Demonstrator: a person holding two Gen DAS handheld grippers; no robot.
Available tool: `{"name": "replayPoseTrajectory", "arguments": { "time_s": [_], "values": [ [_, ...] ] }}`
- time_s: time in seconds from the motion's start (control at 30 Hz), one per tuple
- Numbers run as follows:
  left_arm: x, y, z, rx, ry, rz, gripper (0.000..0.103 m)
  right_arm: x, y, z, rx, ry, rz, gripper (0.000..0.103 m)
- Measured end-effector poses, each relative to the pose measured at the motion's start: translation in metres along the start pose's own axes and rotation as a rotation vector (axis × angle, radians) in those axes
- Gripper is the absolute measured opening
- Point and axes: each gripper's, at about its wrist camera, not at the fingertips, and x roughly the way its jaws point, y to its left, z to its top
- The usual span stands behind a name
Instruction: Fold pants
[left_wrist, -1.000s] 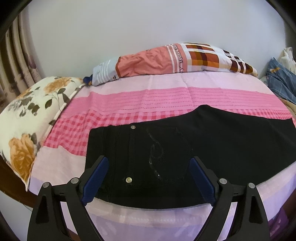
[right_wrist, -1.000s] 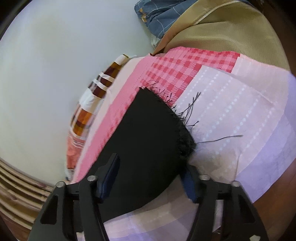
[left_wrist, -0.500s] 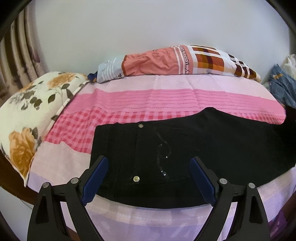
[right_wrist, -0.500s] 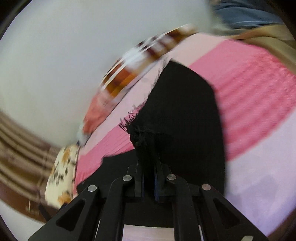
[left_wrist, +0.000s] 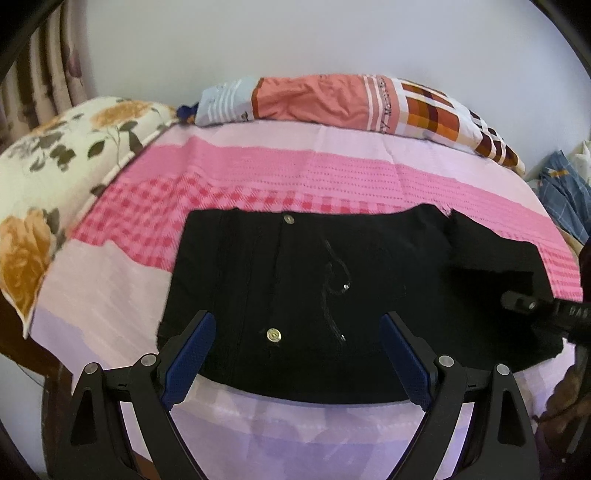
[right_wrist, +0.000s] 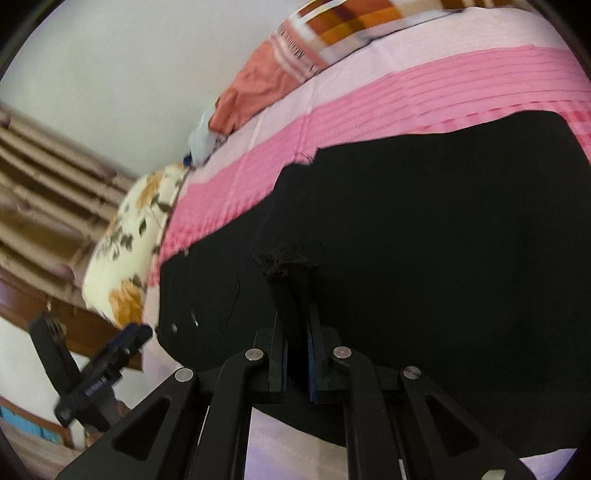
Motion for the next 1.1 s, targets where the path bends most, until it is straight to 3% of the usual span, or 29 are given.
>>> {"name": "replayPoseTrajectory", "arguments": {
  "time_s": [0.53,1.0,1.1],
  "values": [
    [0.013,-0.006,-0.004,0.009,0.054,-0.006,0.09,0.018,0.015,-0.02,-0.14,0.079,-0.025,0.011],
    [0.02,-0.002,-0.008,-0.009,0.088,-0.01,0.09,0.025,0.026,-0.03,-0.23,0.164,0.025,0.017],
    [0.021,0.0,-0.008,-0.015,0.089,-0.011,0.09,0.024,0.032,-0.032,-0.267,0.181,0.05,0.026]
  ]
}}
